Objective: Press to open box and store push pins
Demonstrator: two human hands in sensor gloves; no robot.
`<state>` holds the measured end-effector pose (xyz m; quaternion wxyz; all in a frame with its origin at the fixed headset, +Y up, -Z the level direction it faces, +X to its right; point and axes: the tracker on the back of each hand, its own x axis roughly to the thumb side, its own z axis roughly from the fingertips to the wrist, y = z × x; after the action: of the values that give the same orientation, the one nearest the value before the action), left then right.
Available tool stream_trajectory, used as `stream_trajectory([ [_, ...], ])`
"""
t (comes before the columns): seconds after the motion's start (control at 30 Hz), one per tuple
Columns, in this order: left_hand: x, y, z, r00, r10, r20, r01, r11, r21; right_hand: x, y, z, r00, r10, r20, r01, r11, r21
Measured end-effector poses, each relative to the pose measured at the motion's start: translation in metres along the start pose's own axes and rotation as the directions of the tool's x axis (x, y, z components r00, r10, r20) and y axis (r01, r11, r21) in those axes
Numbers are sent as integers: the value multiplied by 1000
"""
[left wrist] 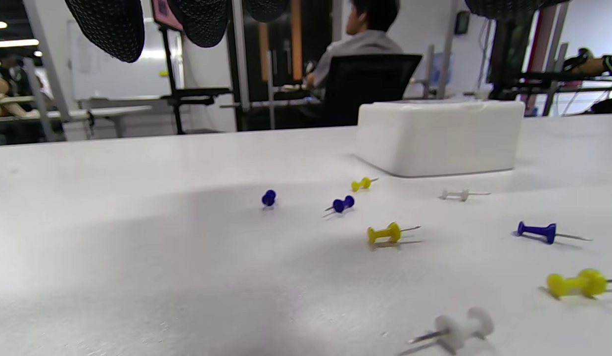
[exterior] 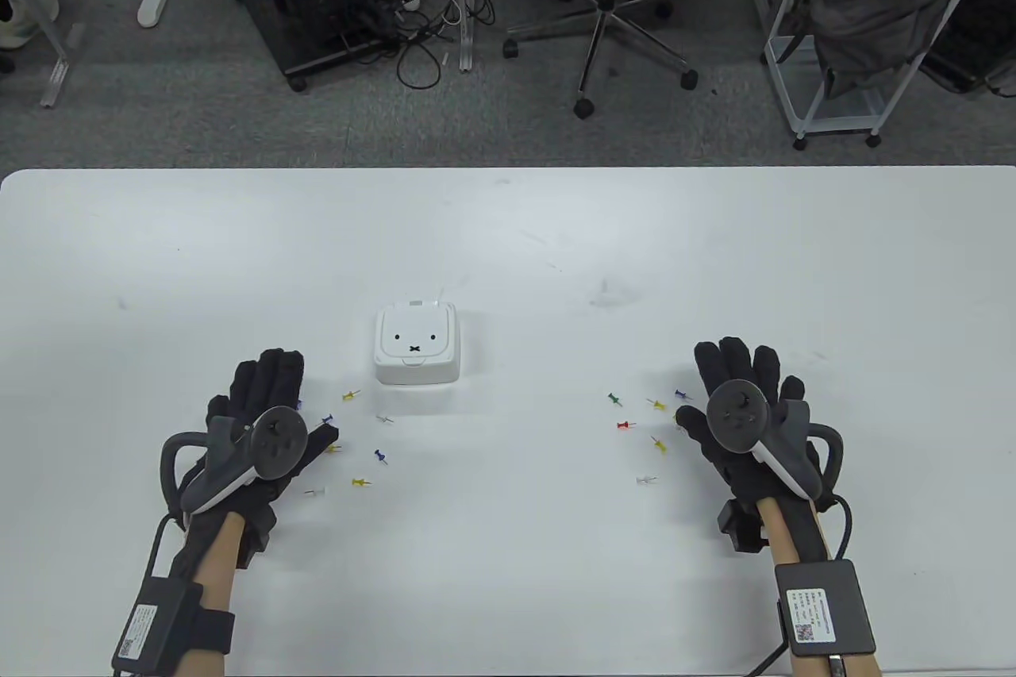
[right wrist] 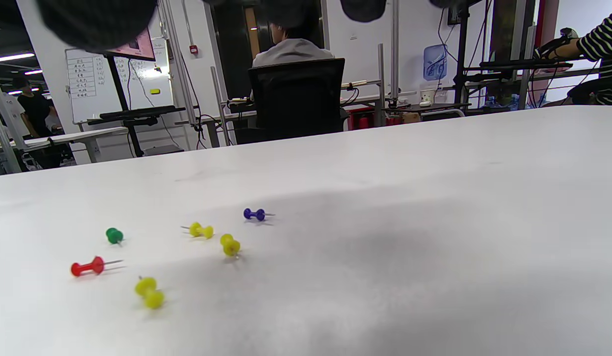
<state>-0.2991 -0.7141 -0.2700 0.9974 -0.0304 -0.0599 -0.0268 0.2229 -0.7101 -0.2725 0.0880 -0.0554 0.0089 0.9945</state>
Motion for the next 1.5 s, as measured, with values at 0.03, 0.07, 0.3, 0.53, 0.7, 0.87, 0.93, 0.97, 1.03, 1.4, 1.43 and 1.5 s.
stream_trajectory([
  [0.03, 0, -2, -2, 1000, -7, 8, 7, 1000, 0, -1, 0, 0, 1000, -9, -1, 9, 1000, 2],
  [0.07, 4, -2, -4, 1000, -20, 16, 20, 1000, -6, -1, 0, 1, 1000, -13, 0, 13, 1000, 1],
  [0.3, 16, -7, -34, 998, -53, 33, 54, 998, -28, -4, 0, 1, 1000, -20, -5, 20, 1000, 12],
  [0.53, 32, -16, -84, 998, -56, 41, 59, 995, -81, -6, 0, 0, 1000, -21, -14, 21, 1000, 18],
  [0.7, 47, -20, -121, 997, -47, 55, 53, 992, -116, -7, 2, 1, 1000, -11, -20, 11, 1000, 25],
  [0.87, 60, -24, -151, 996, -63, 69, 74, 982, -176, -6, 1, 0, 1000, -5, -17, 5, 1000, 20],
  [0.93, 66, -26, -160, 995, -71, 77, 85, 976, -200, -6, 2, 0, 1000, -6, -15, 6, 1000, 20],
  [0.97, 68, -26, -163, 994, -72, 85, 89, 973, -215, -6, 2, 0, 1000, -8, -13, 8, 1000, 19],
  [1.03, 72, -32, -170, 994, -66, 85, 84, 967, -239, -6, 3, -1, 1000, -4, -12, 4, 1000, 20],
  [1.4, 74, -41, -175, 996, -29, 82, 44, 980, -194, -7, 3, -1, 1000, 0, -27, 1, 1000, 23],
  [1.43, 73, -42, -174, 997, -18, 82, 33, 982, -184, -8, 3, -1, 1000, 4, -28, -3, 1000, 19],
  [1.5, 74, -40, -172, 997, -7, 83, 20, 986, -166, -8, 3, -1, 1000, -1, -25, 2, 1000, 20],
])
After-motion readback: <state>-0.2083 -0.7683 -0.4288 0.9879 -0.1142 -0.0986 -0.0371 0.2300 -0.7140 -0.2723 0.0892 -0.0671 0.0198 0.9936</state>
